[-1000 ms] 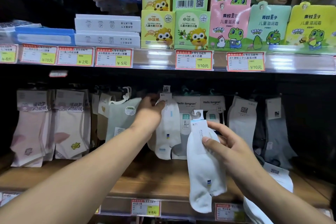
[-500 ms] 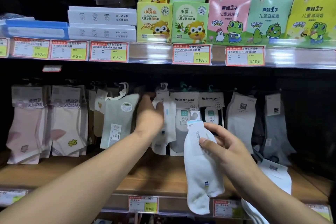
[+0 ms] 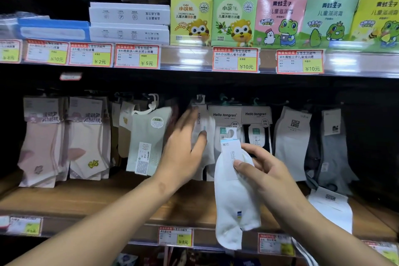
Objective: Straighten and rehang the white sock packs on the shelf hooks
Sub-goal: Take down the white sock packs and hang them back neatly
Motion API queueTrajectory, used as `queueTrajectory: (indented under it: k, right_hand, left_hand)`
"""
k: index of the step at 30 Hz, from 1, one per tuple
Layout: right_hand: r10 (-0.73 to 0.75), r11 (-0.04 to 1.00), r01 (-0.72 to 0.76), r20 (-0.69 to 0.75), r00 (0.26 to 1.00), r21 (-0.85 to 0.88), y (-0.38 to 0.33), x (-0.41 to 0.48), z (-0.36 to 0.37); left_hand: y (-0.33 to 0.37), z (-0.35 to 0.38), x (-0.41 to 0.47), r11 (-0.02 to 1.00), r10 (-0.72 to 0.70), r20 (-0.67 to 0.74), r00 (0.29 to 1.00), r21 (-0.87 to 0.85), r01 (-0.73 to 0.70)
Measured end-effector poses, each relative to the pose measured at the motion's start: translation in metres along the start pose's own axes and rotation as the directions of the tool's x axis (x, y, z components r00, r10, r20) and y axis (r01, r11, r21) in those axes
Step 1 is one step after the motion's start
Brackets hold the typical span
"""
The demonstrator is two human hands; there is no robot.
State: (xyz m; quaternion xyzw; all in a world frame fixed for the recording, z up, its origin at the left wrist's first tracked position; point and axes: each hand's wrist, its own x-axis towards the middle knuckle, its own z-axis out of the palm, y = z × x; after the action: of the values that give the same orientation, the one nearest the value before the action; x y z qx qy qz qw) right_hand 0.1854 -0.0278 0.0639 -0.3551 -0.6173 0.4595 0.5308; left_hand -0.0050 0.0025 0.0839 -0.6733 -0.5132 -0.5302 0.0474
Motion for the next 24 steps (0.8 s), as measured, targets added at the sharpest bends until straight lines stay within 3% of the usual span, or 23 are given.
queueTrajectory:
  k: [2, 11, 16, 24]
  right_hand:
    - [-0.014, 1.0, 0.014, -0.004, 1.0, -0.012, -0.001, 0.001, 0.003]
    - [-0.152, 0.978, 0.137, -0.091, 0.984, -0.155, -0.015, 0.039, 0.029]
    - [-0.216, 0.935, 0.17, -0.121, 0.969, -0.312, -0.015, 0.073, 0.044]
    - [-0.23, 0.934, 0.175, -0.15, 0.962, -0.311, -0.011, 0.096, 0.057]
  left_hand:
    - [0.001, -0.007, -0.012, 0.998, 0.029, -0.007, 1.0, -0.051, -0.03]
    - [-0.003, -0.028, -0.031, 0.958, -0.095, -0.057, 0.994, -0.276, 0.075]
    - [-0.007, -0.033, -0.033, 0.957, -0.087, -0.034, 0.996, -0.281, 0.074]
    - [-0.019, -0.037, -0.036, 0.97, -0.045, -0.005, 0.999, -0.241, 0.043]
